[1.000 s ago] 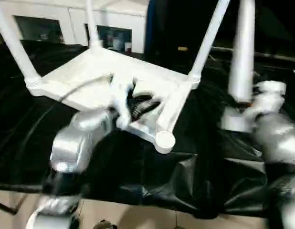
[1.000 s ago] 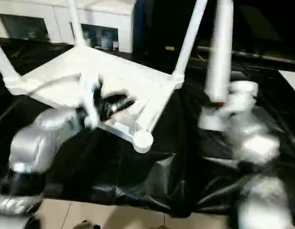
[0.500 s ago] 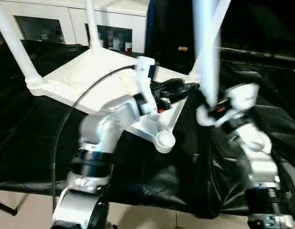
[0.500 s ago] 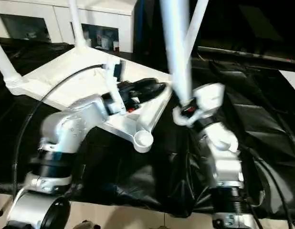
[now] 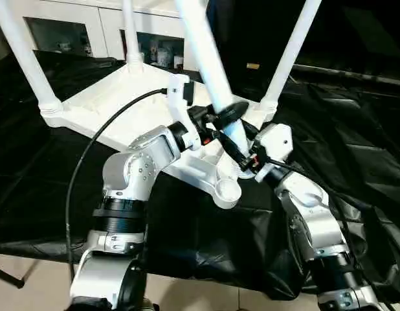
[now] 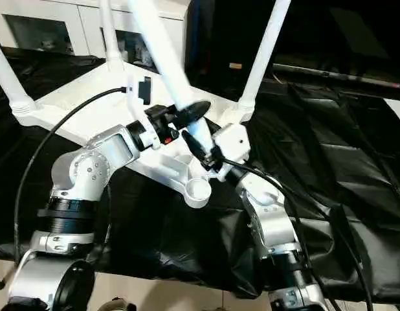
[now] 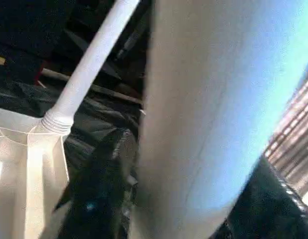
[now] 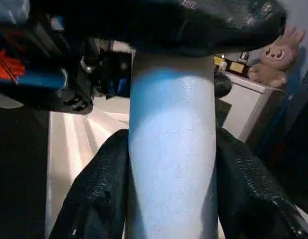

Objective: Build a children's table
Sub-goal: Pick table leg

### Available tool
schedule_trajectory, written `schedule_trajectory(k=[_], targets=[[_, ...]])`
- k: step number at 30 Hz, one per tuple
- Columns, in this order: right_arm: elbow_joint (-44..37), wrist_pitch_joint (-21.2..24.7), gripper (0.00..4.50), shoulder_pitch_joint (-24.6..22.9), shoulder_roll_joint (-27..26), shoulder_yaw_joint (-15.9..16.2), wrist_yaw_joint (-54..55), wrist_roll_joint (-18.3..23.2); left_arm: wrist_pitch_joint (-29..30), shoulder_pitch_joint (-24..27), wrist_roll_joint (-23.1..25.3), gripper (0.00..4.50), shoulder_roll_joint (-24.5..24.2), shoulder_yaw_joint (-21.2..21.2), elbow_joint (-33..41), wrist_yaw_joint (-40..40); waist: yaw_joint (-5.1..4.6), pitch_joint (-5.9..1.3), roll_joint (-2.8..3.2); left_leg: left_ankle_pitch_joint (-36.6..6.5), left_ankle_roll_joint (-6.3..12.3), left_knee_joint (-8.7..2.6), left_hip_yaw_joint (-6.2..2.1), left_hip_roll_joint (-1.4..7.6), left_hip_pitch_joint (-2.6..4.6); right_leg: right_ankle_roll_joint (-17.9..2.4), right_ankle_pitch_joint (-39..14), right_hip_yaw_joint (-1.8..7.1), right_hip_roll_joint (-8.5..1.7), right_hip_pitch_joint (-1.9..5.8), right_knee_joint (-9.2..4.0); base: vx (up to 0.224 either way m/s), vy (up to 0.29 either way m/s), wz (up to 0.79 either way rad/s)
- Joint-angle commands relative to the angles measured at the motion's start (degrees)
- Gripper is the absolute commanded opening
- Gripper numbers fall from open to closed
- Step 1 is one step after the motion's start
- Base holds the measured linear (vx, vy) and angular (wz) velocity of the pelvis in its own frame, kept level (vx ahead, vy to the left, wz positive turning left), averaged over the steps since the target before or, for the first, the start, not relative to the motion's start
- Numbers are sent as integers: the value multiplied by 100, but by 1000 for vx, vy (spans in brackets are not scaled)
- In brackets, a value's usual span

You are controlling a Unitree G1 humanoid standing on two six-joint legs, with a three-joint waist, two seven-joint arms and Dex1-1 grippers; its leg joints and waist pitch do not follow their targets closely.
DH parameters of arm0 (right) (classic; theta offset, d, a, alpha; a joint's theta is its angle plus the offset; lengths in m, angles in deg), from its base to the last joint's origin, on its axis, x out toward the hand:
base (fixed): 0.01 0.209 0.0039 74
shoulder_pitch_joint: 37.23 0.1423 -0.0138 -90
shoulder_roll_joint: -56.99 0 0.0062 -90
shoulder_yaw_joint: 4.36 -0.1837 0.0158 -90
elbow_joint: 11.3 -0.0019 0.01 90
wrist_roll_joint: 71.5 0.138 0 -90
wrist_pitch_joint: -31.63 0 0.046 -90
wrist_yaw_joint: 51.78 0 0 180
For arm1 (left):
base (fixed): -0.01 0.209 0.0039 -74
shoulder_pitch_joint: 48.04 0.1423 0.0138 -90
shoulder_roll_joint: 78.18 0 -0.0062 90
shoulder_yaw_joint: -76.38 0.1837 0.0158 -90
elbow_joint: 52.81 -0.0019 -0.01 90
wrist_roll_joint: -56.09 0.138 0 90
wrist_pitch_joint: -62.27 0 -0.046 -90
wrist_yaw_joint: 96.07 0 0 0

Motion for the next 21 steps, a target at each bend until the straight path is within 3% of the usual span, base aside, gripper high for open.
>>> schedule_trajectory(k=[1,6,15,18,19,20,21], targets=[[64,-57,187,133,6,-66,112,-9,-3,-102,-40,245,58,-90,-9,280,8,-416,-63,-1051,159,-395,-71,114,86,-937,-948,230,-267,318,-419,0,0,0],[198,-54,187,200,-137,6,225,-110,-42,-34,15,214,10,-192,30,524,-1,-419,-80,-989,165,-394,-72,119,101,-943,-762,230,-257,302,-406,0,0,0],[319,-23,187,373,-265,114,476,-292,-286,-211,-47,194,-36,-448,-180,737,-20,-417,-32,-1063,55,-404,-68,117,127,-968,-639,240,-239,300,-397,0,0,0],[339,-81,187,398,-287,78,279,-115,-302,-250,-51,193,-18,-434,-194,769,-12,-420,-39,-1071,45,-406,-77,119,118,-967,-608,238,-252,314,-392,0,0,0],[288,27,243,382,-320,60,49,151,-280,-256,-88,193,-31,-419,-173,725,-5,-423,-47,-1063,76,-402,-74,116,120,-988,-552,237,-250,319,-384,0,0,0],[232,195,243,384,-338,8,-89,374,-261,-260,-90,193,-59,-420,-155,721,-2,-422,-73,-1045,132,-402,-74,116,115,-1009,-502,236,-248,325,-381,0,0,0],[178,389,257,397,-344,-48,-187,561,-236,-258,-76,193,-107,-400,-138,686,9,-426,-62,-1034,154,-398,-77,120,111,-1025,-469,237,-257,330,-371,0,0,0]])
